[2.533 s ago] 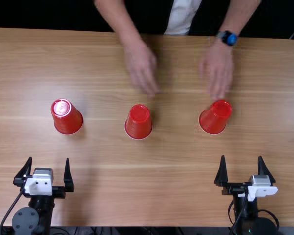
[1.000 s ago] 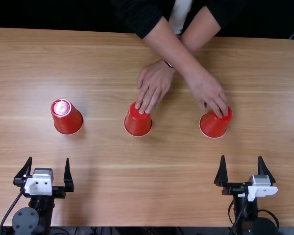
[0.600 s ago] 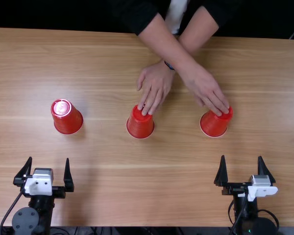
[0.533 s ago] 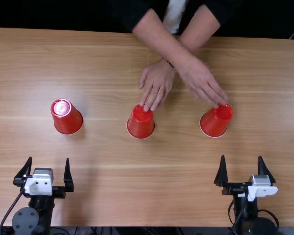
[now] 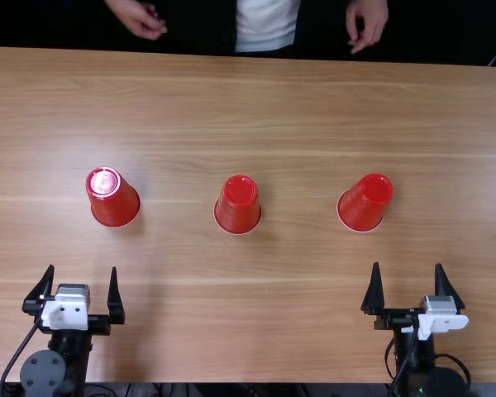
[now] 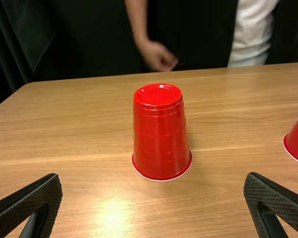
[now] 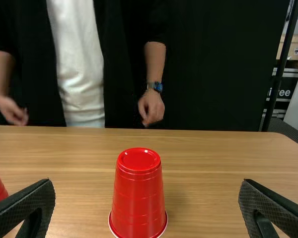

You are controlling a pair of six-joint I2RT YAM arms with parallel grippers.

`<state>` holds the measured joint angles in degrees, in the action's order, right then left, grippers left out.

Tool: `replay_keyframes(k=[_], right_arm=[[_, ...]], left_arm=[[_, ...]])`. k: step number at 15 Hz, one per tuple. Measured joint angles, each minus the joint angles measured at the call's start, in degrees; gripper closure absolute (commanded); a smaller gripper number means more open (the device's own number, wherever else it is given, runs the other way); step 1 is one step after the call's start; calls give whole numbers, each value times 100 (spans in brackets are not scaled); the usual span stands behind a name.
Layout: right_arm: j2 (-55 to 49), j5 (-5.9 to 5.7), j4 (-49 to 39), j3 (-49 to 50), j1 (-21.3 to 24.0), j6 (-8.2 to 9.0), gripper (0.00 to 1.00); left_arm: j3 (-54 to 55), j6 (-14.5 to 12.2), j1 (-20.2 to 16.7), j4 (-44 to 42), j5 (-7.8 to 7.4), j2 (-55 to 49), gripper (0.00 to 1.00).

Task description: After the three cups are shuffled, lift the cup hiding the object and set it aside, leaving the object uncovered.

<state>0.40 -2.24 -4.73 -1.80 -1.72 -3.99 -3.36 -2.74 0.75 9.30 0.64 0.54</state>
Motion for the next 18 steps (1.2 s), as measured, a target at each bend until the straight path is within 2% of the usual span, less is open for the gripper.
replay_keyframes(k=[11, 13, 15, 18], right_arm=[[0, -11, 0, 0, 0, 20, 0], [0, -7, -13, 0, 0, 9, 0], [0, 118, 76, -184, 0, 2, 0], [2, 236, 258, -940, 0, 2, 0]], left_arm=[[0, -2, 2, 2, -4, -2, 0], [0, -4, 2, 0, -127, 0, 0], [-98, -7, -2, 164, -181, 0, 0], [-1222, -7, -85, 693, -216, 269, 0]])
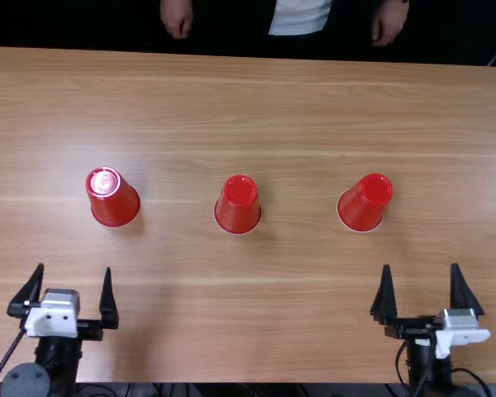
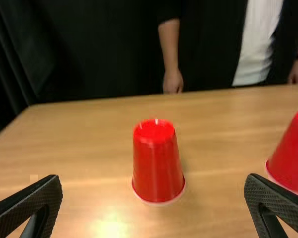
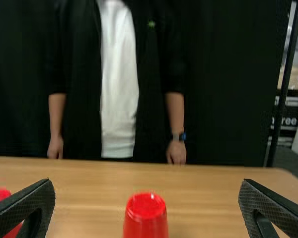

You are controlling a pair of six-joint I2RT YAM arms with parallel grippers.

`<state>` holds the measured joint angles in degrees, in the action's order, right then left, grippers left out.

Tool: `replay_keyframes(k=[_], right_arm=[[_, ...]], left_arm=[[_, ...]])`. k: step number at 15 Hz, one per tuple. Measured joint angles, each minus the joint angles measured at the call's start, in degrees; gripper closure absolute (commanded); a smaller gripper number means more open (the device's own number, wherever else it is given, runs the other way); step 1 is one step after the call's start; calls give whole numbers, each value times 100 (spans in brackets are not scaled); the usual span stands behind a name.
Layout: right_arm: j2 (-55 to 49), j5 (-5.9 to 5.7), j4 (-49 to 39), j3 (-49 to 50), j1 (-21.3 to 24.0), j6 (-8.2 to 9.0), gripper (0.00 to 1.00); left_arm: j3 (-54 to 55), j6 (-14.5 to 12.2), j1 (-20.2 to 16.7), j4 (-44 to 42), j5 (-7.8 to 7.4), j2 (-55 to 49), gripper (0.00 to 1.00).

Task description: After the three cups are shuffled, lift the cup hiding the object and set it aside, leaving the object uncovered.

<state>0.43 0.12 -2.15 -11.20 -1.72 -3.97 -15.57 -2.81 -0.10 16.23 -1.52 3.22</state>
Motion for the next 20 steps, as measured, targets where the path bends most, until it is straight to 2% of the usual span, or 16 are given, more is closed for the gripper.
replay_keyframes(k=[2, 5, 7, 10, 15, 18, 20], right_arm=[[240, 33, 409, -501, 0, -4, 0], [1163, 35, 1027, -1480, 0, -50, 0], [1847, 35, 1919, -2310, 0, -208, 0], [2761, 35, 2920, -3425, 0, -337, 0], [3814, 35, 4719, -4896, 0, -354, 0], [4273, 39, 5453, -5160, 0, -341, 0], [4507, 48, 5617, -5396, 0, -339, 0]], left_arm=[[-866, 2, 0, 444, 22, 638, 0], [-1989, 7, 0, 1187, 90, 1679, 0], [-2881, 7, 0, 1869, 105, 2468, 0], [-3897, 31, 0, 2887, 107, 3161, 0], [-5639, 577, -146, 4492, 109, 4415, 0], [-6505, 743, -144, 5493, 109, 5049, 0], [-6553, 778, -146, 5917, 107, 5241, 0]])
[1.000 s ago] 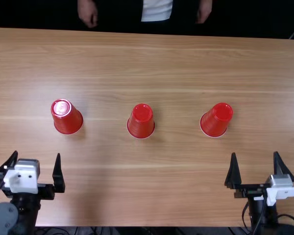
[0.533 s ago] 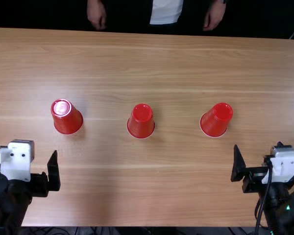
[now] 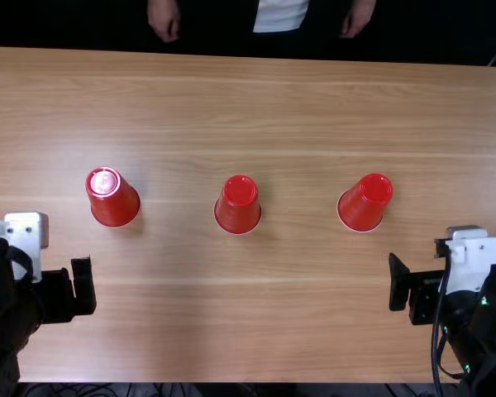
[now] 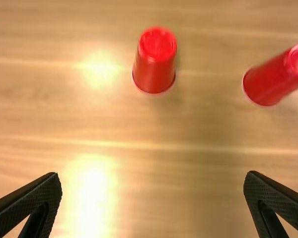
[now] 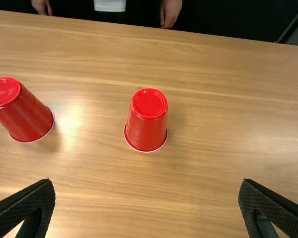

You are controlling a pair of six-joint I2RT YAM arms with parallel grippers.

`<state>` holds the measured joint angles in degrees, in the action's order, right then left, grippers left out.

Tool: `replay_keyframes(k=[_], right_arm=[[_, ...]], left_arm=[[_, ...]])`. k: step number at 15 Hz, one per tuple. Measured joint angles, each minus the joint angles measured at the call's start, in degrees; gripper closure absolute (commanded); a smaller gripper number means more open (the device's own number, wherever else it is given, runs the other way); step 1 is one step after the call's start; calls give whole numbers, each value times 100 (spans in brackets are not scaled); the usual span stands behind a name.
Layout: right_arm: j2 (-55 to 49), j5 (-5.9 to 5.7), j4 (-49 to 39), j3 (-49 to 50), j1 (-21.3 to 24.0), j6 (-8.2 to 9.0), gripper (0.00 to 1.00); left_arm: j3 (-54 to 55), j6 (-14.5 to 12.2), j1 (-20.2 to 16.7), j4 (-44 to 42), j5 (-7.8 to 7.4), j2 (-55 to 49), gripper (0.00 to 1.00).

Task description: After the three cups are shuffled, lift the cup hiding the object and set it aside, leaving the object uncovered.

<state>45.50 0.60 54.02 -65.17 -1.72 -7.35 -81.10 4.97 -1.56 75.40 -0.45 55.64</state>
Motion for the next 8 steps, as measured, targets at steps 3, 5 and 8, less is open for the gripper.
replay_keyframes(k=[3, 5, 8], right_arm=[[380, 4, 452, -522, 0, 2, 0], [684, 9, 708, -706, 0, 7, 0], [1244, 28, 979, -767, 0, 17, 0]], left_arm=[[-181, 31, 2, 354, -2, 223, 0], [-199, 42, 0, 468, 0, 271, 0], [-205, 212, 2, 577, 0, 498, 0]])
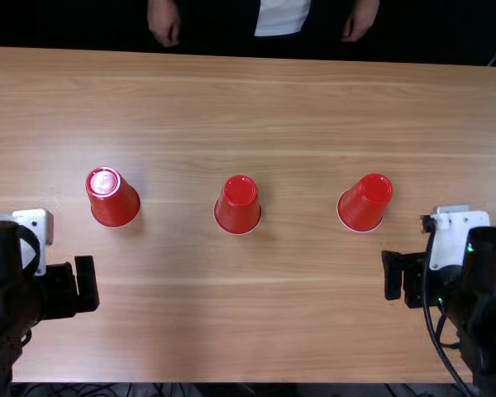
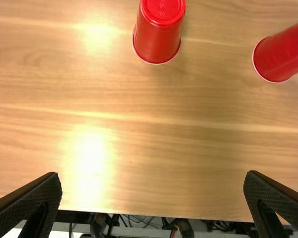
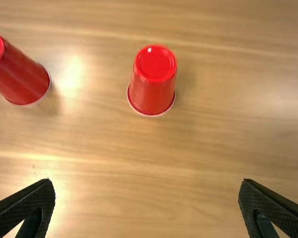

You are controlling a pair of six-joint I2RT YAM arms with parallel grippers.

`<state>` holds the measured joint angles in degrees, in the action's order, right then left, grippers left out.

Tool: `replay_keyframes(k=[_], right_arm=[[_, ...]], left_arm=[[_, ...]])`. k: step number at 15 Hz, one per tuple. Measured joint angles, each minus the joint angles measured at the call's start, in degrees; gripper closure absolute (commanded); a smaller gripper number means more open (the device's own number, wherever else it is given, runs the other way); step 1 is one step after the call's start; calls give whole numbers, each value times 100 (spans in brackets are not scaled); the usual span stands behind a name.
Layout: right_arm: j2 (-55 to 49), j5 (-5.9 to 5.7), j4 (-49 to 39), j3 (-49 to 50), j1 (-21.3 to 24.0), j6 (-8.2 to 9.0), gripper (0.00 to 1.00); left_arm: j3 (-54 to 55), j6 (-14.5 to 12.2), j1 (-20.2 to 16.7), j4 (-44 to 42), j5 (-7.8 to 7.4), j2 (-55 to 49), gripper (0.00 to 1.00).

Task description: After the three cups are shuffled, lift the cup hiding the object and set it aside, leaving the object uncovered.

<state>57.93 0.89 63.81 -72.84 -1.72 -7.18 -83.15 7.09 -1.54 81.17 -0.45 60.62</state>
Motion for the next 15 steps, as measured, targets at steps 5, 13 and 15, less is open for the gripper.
replay_keyframes(k=[5, 13, 15], right_arm=[[514, 42, 4, -382, 0, 330, 0], [1867, 146, -94, -1355, -1067, 417, 0], [2105, 151, -214, -1412, -1379, 428, 0]], left_arm=[[-188, 96, 0, 9, 0, 319, 0], [-275, 131, 149, 7, -15, 741, 0], [-273, 127, 278, 4, -15, 767, 0]])
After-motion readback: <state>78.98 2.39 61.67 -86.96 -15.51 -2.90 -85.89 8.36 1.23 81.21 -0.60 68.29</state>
